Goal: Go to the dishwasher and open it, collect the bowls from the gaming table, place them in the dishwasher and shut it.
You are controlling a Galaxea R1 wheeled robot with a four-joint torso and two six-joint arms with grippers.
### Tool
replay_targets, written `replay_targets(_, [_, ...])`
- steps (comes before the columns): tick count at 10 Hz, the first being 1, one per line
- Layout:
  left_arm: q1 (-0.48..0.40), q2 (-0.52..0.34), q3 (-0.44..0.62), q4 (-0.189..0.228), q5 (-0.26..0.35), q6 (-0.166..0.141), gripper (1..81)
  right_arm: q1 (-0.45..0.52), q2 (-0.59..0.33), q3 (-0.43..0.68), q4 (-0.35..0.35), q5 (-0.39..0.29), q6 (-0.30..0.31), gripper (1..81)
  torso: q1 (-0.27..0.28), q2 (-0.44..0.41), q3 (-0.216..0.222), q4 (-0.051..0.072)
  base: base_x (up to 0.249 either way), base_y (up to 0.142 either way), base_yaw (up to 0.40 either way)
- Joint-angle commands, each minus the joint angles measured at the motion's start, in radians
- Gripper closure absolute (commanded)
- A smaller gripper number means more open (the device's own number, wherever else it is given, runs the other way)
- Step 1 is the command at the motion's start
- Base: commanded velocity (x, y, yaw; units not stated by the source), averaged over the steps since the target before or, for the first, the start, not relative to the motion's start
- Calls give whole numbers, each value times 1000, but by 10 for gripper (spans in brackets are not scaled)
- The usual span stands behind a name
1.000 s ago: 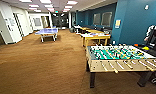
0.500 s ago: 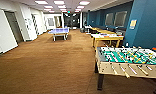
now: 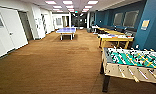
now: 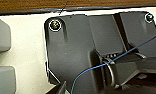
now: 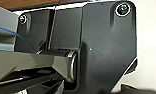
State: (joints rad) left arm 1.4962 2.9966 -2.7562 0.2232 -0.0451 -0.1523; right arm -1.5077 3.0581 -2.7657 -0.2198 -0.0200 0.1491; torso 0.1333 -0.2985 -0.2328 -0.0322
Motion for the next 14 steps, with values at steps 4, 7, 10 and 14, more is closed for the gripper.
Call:
replay_targets(4, [-41,-8,-2,-1,50,10,10,40,-3,2,-7,-54,-3,10,0,0,0,0,0,0,0])
replay_targets(7, [-41,-5,-2,-2,50,7,10,40,-3,2,-7,-54,-3,10,0,0,0,0,0,0,0])
replay_targets(10, [-41,-5,-2,-4,50,5,10,39,-3,2,-7,-54,-3,10,0,0,0,0,0,0,0])
replay_targets(14, [-43,-4,-2,-5,50,5,10,34,-3,3,-6,-54,-3,10,0,0,0,0,0,0,0])
